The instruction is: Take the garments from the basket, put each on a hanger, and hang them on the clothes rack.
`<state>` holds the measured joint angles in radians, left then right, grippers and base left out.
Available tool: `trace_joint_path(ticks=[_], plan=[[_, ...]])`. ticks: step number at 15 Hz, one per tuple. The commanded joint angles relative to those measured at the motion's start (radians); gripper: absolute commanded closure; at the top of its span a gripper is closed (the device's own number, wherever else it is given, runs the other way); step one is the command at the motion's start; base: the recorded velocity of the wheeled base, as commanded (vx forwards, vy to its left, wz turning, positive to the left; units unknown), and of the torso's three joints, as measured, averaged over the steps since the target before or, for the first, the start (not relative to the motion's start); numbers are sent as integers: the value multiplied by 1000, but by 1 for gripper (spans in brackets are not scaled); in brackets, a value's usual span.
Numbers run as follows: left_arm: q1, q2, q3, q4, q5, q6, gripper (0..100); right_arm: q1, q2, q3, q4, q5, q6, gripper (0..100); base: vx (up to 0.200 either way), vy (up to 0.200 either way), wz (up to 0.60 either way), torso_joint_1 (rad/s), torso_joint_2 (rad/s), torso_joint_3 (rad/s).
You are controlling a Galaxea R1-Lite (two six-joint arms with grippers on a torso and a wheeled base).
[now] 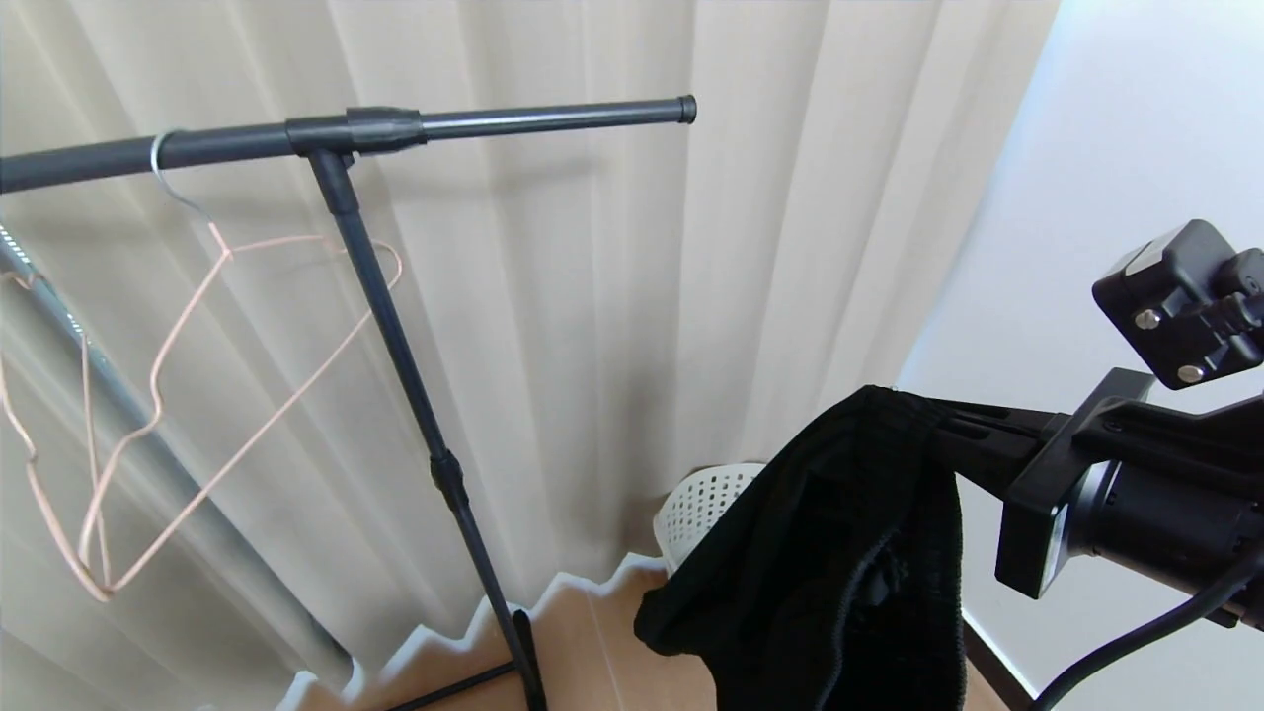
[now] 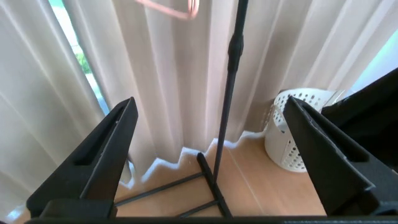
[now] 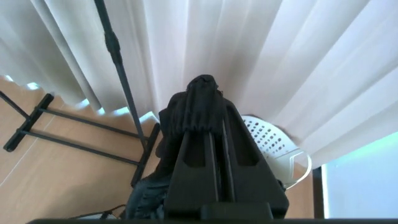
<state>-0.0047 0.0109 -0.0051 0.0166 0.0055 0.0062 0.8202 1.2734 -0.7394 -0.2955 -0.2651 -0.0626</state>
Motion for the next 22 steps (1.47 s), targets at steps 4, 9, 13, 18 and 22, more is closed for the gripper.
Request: trace_joint_path(ticks=[4, 9, 13, 18, 22], plan=[[0, 1, 1, 0, 1, 1, 0, 0, 3, 2, 1, 0, 0, 100, 0, 0, 0, 244, -580, -137], [2, 0, 1, -1, 4, -5, 0, 0, 4, 8, 1, 0, 0, 100, 0, 0, 0, 221, -501, -177], [2, 0, 1, -1, 2, -5, 0, 0, 15, 9, 1, 1, 0, 100, 0, 0, 0, 179, -381, -202], [2, 0, 1, -1, 2, -5, 0, 0, 6, 23, -7, 1, -26, 100, 0, 0, 0, 168, -360, -195], [2, 0, 1, -1, 2, -5, 0, -10, 7, 38, -7, -2, -60, 100, 0, 0, 300, 36, -73, -34]])
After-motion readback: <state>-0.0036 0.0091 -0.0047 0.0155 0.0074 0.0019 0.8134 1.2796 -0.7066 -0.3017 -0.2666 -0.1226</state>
